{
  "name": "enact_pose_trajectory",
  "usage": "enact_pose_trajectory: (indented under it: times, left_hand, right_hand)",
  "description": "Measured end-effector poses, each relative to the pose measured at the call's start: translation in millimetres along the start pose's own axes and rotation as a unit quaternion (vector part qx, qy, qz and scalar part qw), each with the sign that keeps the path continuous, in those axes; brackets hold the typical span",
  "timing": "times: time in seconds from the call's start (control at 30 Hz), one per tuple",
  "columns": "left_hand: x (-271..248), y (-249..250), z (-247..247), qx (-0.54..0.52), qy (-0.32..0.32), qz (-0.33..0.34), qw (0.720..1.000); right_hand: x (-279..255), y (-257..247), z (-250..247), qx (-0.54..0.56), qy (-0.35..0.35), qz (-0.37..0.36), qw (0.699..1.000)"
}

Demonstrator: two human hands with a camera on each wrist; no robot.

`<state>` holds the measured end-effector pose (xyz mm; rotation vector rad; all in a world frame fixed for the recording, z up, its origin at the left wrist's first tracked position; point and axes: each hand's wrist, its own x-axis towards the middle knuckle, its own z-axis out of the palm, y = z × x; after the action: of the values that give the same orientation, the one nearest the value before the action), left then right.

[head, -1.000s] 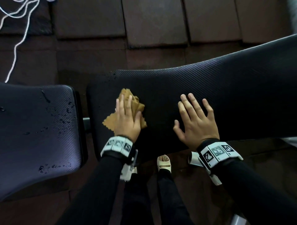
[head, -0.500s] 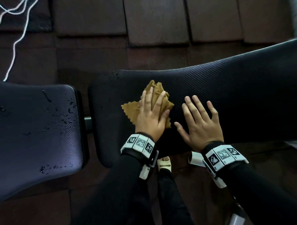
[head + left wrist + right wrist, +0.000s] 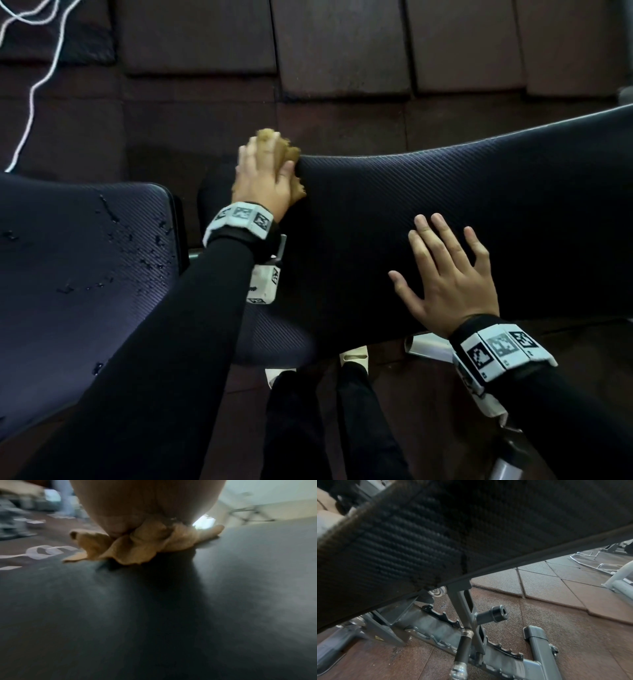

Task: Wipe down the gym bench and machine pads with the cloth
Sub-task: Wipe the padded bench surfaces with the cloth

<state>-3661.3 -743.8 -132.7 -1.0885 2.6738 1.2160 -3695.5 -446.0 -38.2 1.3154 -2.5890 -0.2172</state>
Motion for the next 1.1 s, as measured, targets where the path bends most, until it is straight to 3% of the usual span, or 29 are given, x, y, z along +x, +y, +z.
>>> enact_pose_trajectory:
  times: [0.2,0.37,0.5,0.6,0.7,0.83,0.9,1.03,1.1]
  left_hand:
    - [-51,-57,3,-0.063,0.106,-0.147,0.981]
    - [-122,-38,25,-0.069,0.103,-0.223,0.967]
    - [-143,6,41,-0.037,0.041,-0.168,0.984]
    - [-119,23,39,-0.029,0.02,-0.088,0.995]
    - [-80,19,28,0.0,0.013,-0.032,0.999]
    - [-51,-9,13,-0.026,0.015,-0.014,0.999]
    - [-50,-30,10,-0.04,0.034,-0.044,0.998]
    - [-65,-74,6,-0.088,0.121,-0.194,0.97]
    - [-67,-83,4,-0.107,0.137,-0.221,0.96]
  right_hand:
    - [1,0,1,0.0,-0.01,0.0,1.0]
    - [1,0,1,0.0,-0.008,0.002,1.0]
    - [0,0,1,-0.002,-0.008,0.003,1.0]
    - [1,0,0,-0.001,-0.006,0.003,1.0]
    - [1,0,0,0.002,-0.006,0.003,1.0]
    - [1,1,-1,0.002,-0.01,0.002,1.0]
    - [0,0,-1,0.001,-0.013,0.002,1.0]
    - [1,0,-1,0.005,-0.01,0.004,1.0]
    - [1,-1,-1,0.007,-0.008,0.005,1.0]
